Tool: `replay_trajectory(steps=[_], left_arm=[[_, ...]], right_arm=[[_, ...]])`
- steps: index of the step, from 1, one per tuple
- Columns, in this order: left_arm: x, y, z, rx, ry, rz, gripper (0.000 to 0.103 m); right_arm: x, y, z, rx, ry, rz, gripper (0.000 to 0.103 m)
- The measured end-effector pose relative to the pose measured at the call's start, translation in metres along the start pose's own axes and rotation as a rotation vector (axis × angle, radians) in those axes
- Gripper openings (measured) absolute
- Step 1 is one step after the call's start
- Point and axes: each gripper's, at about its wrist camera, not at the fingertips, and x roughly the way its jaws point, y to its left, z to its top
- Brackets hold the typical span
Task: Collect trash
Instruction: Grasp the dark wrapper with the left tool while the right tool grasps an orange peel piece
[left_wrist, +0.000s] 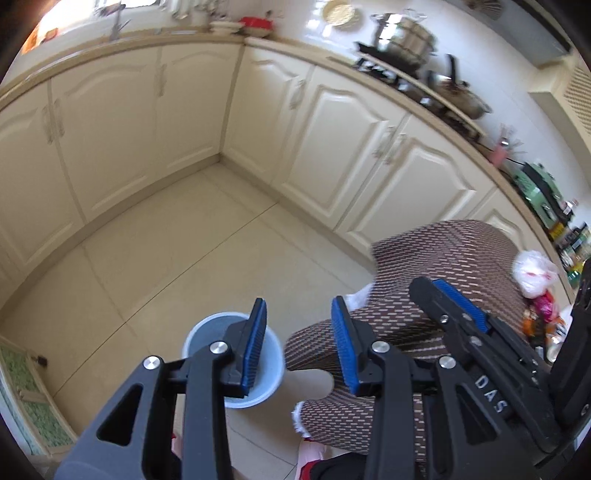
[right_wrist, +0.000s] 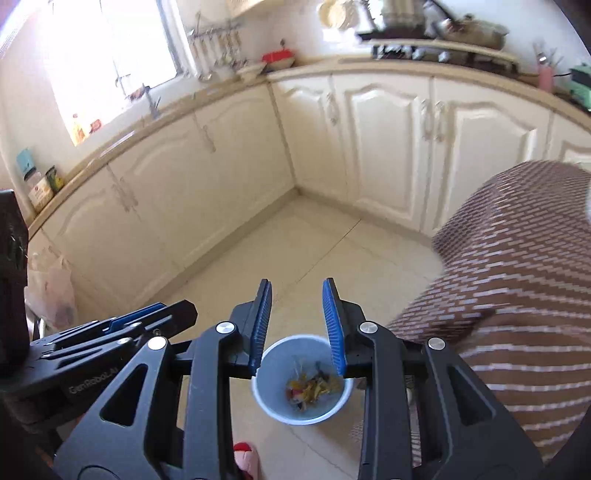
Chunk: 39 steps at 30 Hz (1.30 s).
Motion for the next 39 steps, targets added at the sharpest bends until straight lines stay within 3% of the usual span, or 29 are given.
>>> replay_trajectory(steps=[5,7,8,12,17,21,29,30,31,32,34,39], left_arm=[[-0.011,-0.076,-0.005,0.117,-0.014,-0.083,0.039],[-0.012,-0.104,-0.009,0.159,-0.011,-0.117,0.04],[-0.012,-0.125,-0.013,0.19,-0.002,-0.145,0.041],[-0.009,-0.189,-0.024,0.272,0.03,-0.226,0.042],[0.0,-0.266,-0.049,0.366,0.077,-0.323,0.042],[0.017,-0.304,-0.067,0.411,0.116,-0.336,0.042],[0.06,-0.341,-0.073,0.429,0.18,-0.309,0.039],[0.065,-0.344,-0.074,0.436,0.178,-0.303,0.033],[0.068,-0.345,-0.073,0.446,0.179,-0.293,0.01],[0.069,-0.344,-0.073,0.45,0.175,-0.284,0.002],[0.063,-0.338,-0.07,0.422,0.157,-0.331,0.001],[0.03,-0.305,-0.057,0.367,0.037,-0.336,0.001]], right_arm=[[-0.065,-0.05,0.003,0.054,-0.098,-0.103,0.03],[-0.094,-0.074,0.001,0.084,-0.137,-0.166,0.035],[-0.108,-0.087,-0.002,0.099,-0.155,-0.194,0.043],[-0.158,-0.137,-0.016,0.161,-0.212,-0.331,0.044],[-0.201,-0.197,-0.043,0.261,-0.231,-0.439,0.044],[-0.217,-0.234,-0.06,0.322,-0.227,-0.471,0.044],[-0.216,-0.259,-0.072,0.346,-0.204,-0.451,0.044],[-0.215,-0.261,-0.072,0.345,-0.2,-0.447,0.044],[-0.212,-0.262,-0.07,0.343,-0.197,-0.444,0.044],[-0.209,-0.263,-0.069,0.34,-0.191,-0.438,0.044],[-0.205,-0.262,-0.066,0.338,-0.185,-0.431,0.044],[-0.192,-0.257,-0.054,0.328,-0.175,-0.407,0.044]])
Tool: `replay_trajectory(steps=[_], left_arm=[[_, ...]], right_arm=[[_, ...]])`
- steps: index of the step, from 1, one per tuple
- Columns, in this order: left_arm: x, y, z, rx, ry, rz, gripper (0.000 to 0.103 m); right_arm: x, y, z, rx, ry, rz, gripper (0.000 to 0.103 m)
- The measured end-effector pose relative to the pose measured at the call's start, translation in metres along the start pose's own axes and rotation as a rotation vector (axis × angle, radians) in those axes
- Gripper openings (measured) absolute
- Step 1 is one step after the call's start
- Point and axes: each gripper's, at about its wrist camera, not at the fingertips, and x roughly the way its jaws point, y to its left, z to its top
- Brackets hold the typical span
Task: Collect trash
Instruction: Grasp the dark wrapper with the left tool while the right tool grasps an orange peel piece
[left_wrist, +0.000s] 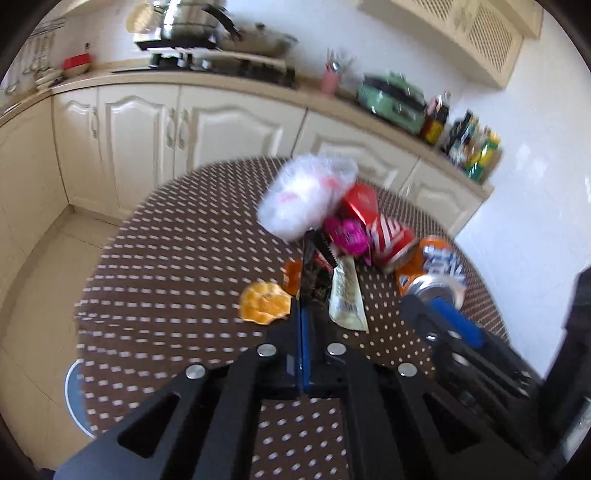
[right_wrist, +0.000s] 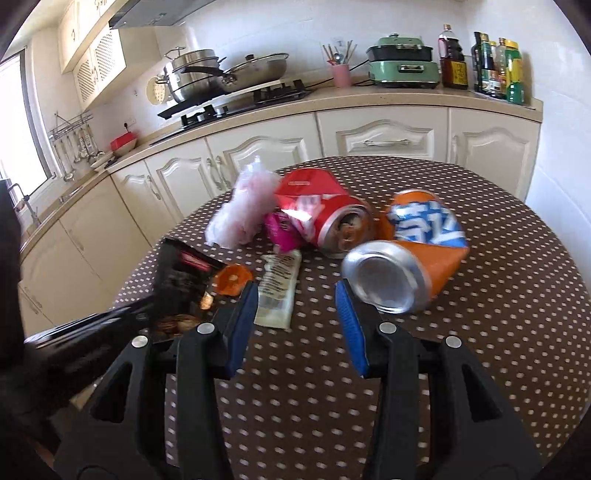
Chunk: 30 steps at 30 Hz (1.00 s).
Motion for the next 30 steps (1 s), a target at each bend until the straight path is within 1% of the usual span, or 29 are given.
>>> replay_trajectory(steps=[1,3,4,9,11,13,16,17,19,24,27,28,29,30], left_arm=[[-0.007,0.007,0.0,-0.002,-0.02,0.026,0.001],[-0.015,0.021,0.001,-0.016,-0.037,0.105,0.001],[-0.018,0.03,0.001,-0.031,-0.041,0.125,0.0],[-0.023,0.067,0.002,-0.102,-0.034,0.155,0.0],[-0.026,0.079,0.001,-0.118,-0.031,0.157,0.0],[-0.029,0.084,0.0,-0.12,-0.031,0.156,0.0],[-0.029,0.093,-0.002,-0.128,-0.028,0.148,0.0],[-0.029,0.093,-0.002,-0.13,-0.027,0.146,0.0],[-0.03,0.098,-0.003,-0.135,-0.024,0.141,0.0],[-0.036,0.108,-0.006,-0.151,-0.027,0.127,0.0],[-0.042,0.114,-0.008,-0.159,-0.035,0.126,0.0],[-0.046,0.117,-0.008,-0.166,-0.04,0.126,0.0],[-0.048,0.12,-0.008,-0.171,-0.043,0.127,0.0],[-0.051,0.123,-0.009,-0.178,-0.048,0.13,0.0]], right_arm=[[0.005,0.007,0.001,-0.009,0.012,0.012,0.044],[0.013,0.019,0.003,-0.026,0.039,0.037,0.044],[0.021,0.028,0.003,-0.043,0.067,0.054,0.044],[0.052,0.065,-0.002,-0.097,0.184,0.134,0.044],[0.065,0.076,-0.006,-0.114,0.233,0.139,0.044],[0.074,0.082,-0.008,-0.123,0.261,0.138,0.045],[0.08,0.09,-0.005,-0.152,0.268,0.109,0.044],[0.081,0.092,-0.005,-0.169,0.267,0.095,0.037],[0.081,0.097,-0.007,-0.199,0.261,0.065,0.037],[0.077,0.1,-0.01,-0.209,0.246,0.057,0.035],[0.069,0.099,-0.009,-0.192,0.214,0.053,0.035],[0.064,0.099,-0.01,-0.185,0.198,0.057,0.03],[0.059,0.103,-0.009,-0.183,0.187,0.063,0.008],[0.055,0.105,-0.009,-0.175,0.183,0.083,0.008]])
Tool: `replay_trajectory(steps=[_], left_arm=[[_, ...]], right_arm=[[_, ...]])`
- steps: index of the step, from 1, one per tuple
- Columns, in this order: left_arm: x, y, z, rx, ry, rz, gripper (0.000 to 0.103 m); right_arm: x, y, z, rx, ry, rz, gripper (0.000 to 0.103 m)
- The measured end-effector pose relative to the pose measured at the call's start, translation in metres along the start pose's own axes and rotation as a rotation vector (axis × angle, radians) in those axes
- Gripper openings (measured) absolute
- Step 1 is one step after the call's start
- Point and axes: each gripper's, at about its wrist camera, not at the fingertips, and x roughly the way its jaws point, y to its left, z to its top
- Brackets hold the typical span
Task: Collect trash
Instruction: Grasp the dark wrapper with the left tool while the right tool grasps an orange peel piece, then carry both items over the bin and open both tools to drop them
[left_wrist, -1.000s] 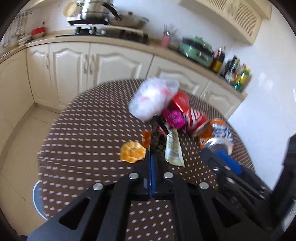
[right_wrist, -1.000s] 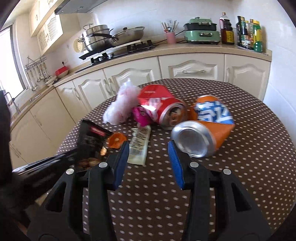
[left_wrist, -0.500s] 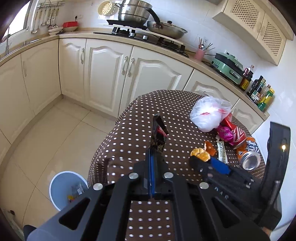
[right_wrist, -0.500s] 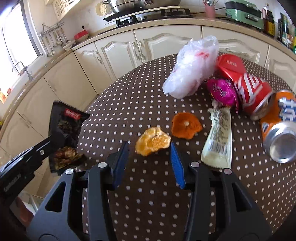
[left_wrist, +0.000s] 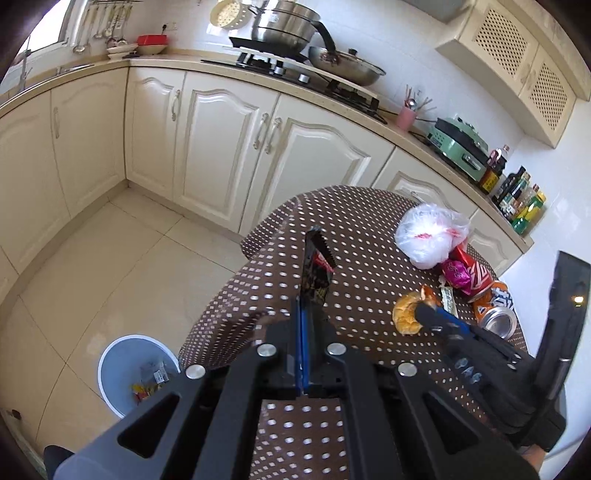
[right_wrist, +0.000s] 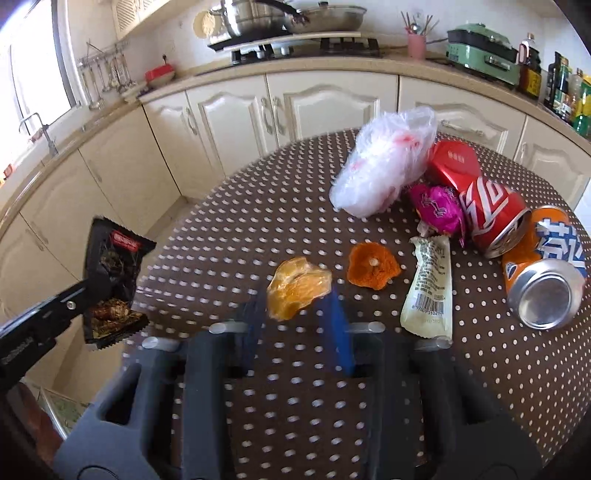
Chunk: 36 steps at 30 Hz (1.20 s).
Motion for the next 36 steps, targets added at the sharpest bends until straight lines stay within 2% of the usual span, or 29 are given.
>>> replay_trajectory(steps=[2,6,8,10,17,22,26,31,36], left_arm=[[-0.005,0.009,0.0,-0.018,-0.006,0.004,0.0],[-0.012,0.029,0.001,-0.037,0.007,0.015,0.0],[-0.017,0.036,0.0,-0.039,-0.001,0.017,0.0],[-0.021,0.047,-0.001,-0.056,-0.009,0.022,0.0],[-0.035,0.096,-0.003,-0.126,-0.013,0.077,0.0],[-0.04,0.151,-0.01,-0.2,0.013,0.154,0.001],[-0.034,0.19,-0.016,-0.263,0.055,0.205,0.001],[-0.018,0.222,-0.022,-0.318,0.105,0.229,0.001],[0.001,0.243,-0.027,-0.362,0.161,0.244,0.01]], right_arm=[[-0.006,0.012,0.004,-0.01,-0.012,0.021,0.007],[0.004,0.036,0.005,-0.047,0.01,-0.018,0.007],[0.008,0.035,0.004,-0.017,0.016,0.025,0.007],[0.004,0.044,0.004,-0.028,-0.016,0.03,0.007],[0.0,0.126,0.005,-0.144,-0.039,0.179,0.007],[0.031,0.19,-0.006,-0.218,0.017,0.271,0.007],[0.06,0.224,-0.016,-0.243,0.057,0.306,0.007],[0.095,0.249,-0.027,-0.255,0.11,0.328,0.007],[0.117,0.264,-0.037,-0.261,0.147,0.331,0.007]])
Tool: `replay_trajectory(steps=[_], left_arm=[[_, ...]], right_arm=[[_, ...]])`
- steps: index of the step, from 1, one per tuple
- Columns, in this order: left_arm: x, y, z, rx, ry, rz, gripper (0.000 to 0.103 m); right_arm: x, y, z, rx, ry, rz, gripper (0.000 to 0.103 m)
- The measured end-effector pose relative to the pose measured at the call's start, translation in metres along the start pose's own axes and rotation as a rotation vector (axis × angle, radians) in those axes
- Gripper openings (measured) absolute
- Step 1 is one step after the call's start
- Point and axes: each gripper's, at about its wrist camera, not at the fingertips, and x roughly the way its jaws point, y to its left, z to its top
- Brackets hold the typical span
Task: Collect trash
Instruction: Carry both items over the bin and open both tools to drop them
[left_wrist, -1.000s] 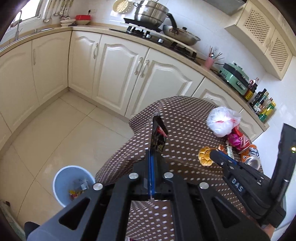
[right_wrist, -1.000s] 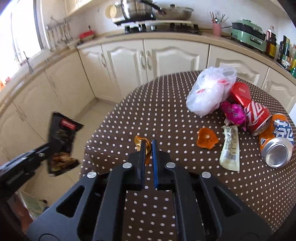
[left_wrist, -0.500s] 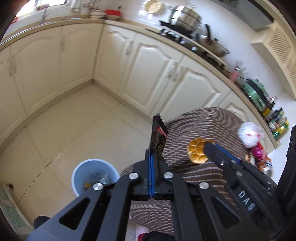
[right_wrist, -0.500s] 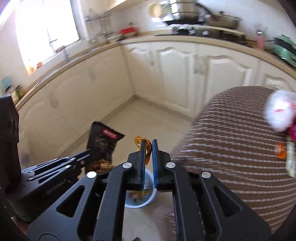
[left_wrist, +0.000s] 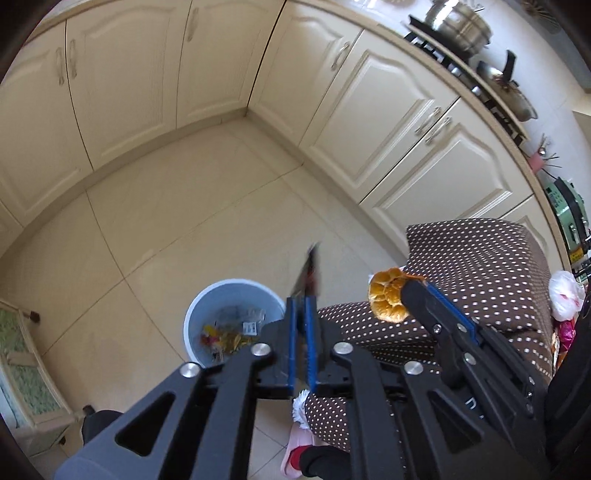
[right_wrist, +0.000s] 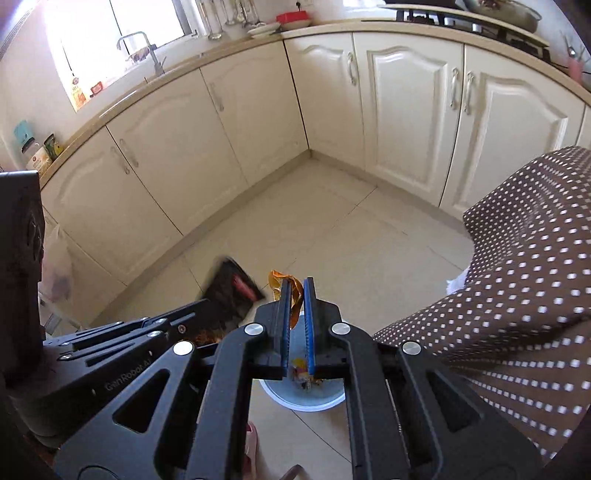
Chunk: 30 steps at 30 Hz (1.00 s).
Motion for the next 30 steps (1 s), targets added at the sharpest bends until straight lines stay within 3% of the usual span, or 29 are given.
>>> replay_trajectory(steps=[2,5,30], left_arm=[[0.005,0.003,0.001,-0.007,0.003,0.007,0.02],[0.009,0.005,0.002,-0.001,0.006,0.013,0.026],[0.006,0.021,0.005,-0.044,-0.005,0.03,0.031]], right_arm=[[0.007,0.0,0.0,0.002,0.013,0.004,0.008],[0.017,-0.003,-0.001,0.006,0.035,0.008,0.008],[0.036,0.009,0.001,-0.006,0.068,0.04,0.009]])
